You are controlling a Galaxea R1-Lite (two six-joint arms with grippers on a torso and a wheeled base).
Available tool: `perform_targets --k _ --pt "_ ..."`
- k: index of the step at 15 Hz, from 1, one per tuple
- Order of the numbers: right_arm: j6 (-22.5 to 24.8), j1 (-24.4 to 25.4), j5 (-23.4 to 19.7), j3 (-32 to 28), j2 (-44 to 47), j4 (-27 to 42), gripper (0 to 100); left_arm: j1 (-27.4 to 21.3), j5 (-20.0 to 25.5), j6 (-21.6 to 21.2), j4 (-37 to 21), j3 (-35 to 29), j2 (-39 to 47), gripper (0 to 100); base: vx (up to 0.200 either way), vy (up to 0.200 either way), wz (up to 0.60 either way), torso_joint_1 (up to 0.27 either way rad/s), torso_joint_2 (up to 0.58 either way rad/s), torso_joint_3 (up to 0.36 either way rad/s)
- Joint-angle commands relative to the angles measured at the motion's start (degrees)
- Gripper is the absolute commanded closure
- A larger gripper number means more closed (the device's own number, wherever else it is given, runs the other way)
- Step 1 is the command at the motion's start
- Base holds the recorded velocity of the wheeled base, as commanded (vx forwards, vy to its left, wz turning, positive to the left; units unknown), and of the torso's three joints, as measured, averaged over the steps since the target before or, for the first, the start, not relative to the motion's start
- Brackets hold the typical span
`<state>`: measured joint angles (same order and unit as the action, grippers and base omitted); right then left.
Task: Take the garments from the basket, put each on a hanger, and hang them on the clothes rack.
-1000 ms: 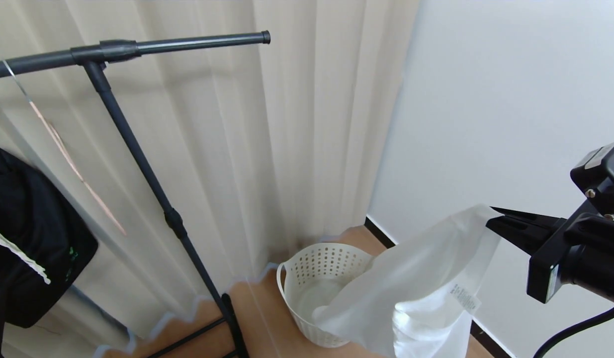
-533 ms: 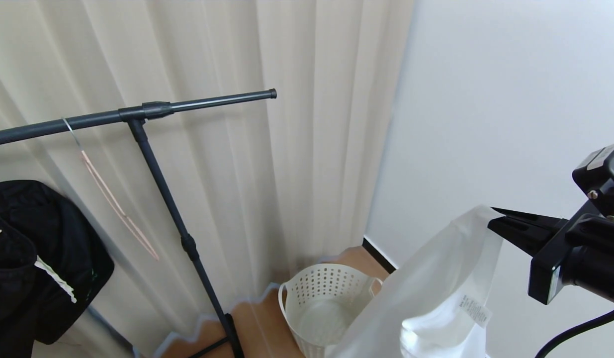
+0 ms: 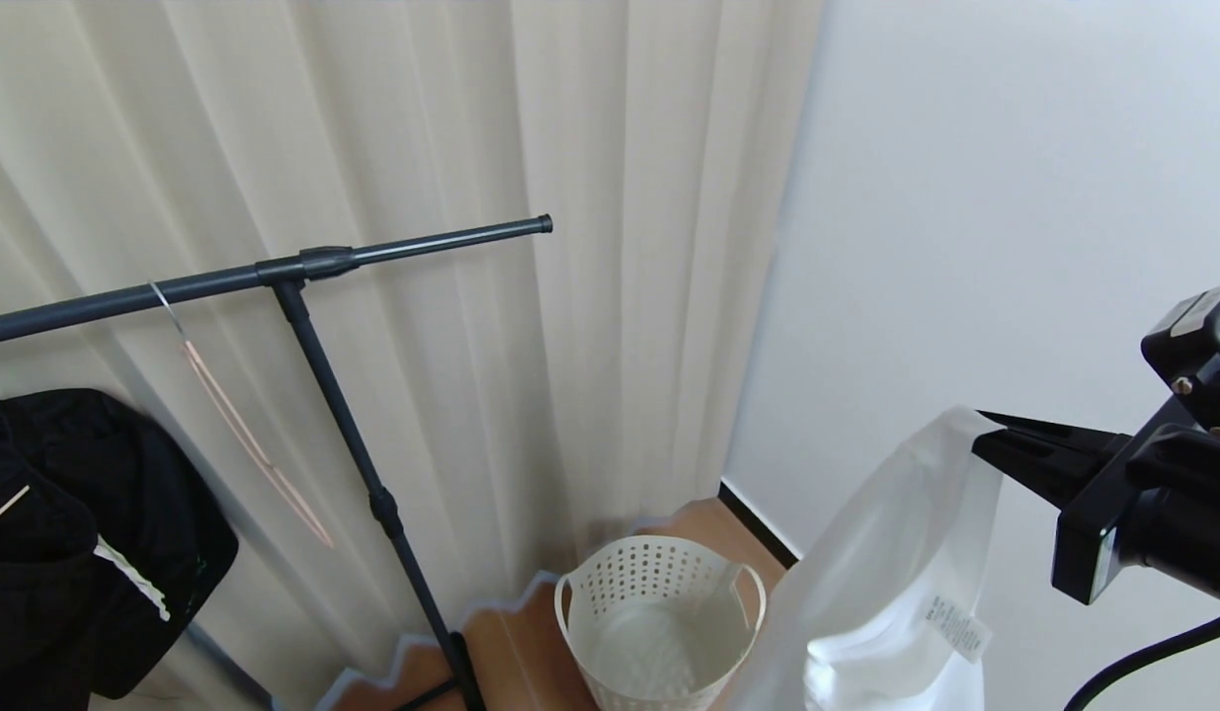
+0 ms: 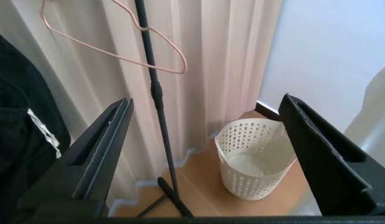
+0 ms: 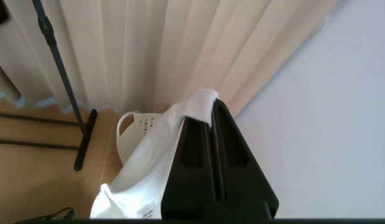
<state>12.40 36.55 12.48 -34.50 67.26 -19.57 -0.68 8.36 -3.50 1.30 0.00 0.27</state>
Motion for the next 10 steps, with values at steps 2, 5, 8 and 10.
perform_targets --k 2,5,8,10 --pt "0.08 0.02 0.0 0.22 -0.19 -0.03 100 -0.02 -0.28 1.04 0.01 0.0 0.0 0 0.0 0.0 0.0 0.158 -0.36 -0.176" --pt "0.08 0.02 -0.09 0.4 -0.19 -0.12 100 -0.02 -0.28 1.04 0.01 0.0 0.0 0 0.0 0.0 0.0 0.155 -0.35 -0.19" --pt "0.08 0.02 -0.71 1.45 -0.72 -1.53 100 -0.02 -0.28 1.21 0.01 0.0 0.0 0 0.0 0.0 0.0 0.08 -0.17 -0.088" --pt "0.26 -0.07 -1.67 2.24 -0.63 -3.02 100 -0.02 -0.19 1.21 0.01 0.0 0.0 0 0.0 0.0 0.3 0.004 0.0 -0.004"
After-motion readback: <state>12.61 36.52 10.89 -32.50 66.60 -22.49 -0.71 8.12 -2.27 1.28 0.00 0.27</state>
